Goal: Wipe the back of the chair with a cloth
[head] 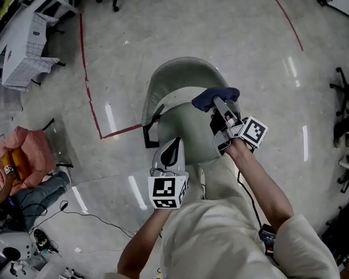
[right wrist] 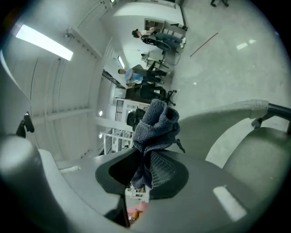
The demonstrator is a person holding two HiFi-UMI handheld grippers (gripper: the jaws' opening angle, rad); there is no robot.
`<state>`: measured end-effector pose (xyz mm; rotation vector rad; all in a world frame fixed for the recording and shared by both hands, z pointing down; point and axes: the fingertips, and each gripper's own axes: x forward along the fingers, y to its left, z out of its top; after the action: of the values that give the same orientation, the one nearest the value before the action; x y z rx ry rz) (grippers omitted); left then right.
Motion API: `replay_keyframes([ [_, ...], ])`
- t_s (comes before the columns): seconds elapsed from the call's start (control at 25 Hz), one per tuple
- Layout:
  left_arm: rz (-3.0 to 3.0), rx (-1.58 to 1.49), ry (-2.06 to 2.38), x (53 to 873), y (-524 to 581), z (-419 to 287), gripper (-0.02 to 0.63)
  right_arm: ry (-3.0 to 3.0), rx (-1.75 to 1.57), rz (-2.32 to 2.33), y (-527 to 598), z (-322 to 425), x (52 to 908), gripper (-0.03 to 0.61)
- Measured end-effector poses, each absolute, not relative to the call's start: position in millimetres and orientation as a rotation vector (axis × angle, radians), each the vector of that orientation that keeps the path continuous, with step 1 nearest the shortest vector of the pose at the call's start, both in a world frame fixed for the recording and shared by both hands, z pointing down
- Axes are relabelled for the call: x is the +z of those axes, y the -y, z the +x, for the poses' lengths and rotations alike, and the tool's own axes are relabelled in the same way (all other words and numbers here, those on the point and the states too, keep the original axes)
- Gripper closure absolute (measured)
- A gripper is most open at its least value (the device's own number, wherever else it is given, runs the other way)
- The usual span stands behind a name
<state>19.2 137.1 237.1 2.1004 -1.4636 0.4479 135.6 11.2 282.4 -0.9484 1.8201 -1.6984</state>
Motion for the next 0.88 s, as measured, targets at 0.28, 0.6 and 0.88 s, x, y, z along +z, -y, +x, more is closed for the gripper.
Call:
replay_keyframes([
  [0.28, 2.066, 0.275, 1.558, 184, -155, 10, 0.614, -2.061, -1.7, -0.779, -60, 100, 196, 0.489],
  [0.6, 1.986, 0.112, 1.638, 136, -196, -50, 0.614, -2.46, -1.494, -0.705, -112, 51, 123, 0.489],
  [0.88, 2.025, 0.089, 1.692, 100, -222, -76, 0.614, -2.758, -1.206, -0.702, -154, 28, 73, 0.489],
])
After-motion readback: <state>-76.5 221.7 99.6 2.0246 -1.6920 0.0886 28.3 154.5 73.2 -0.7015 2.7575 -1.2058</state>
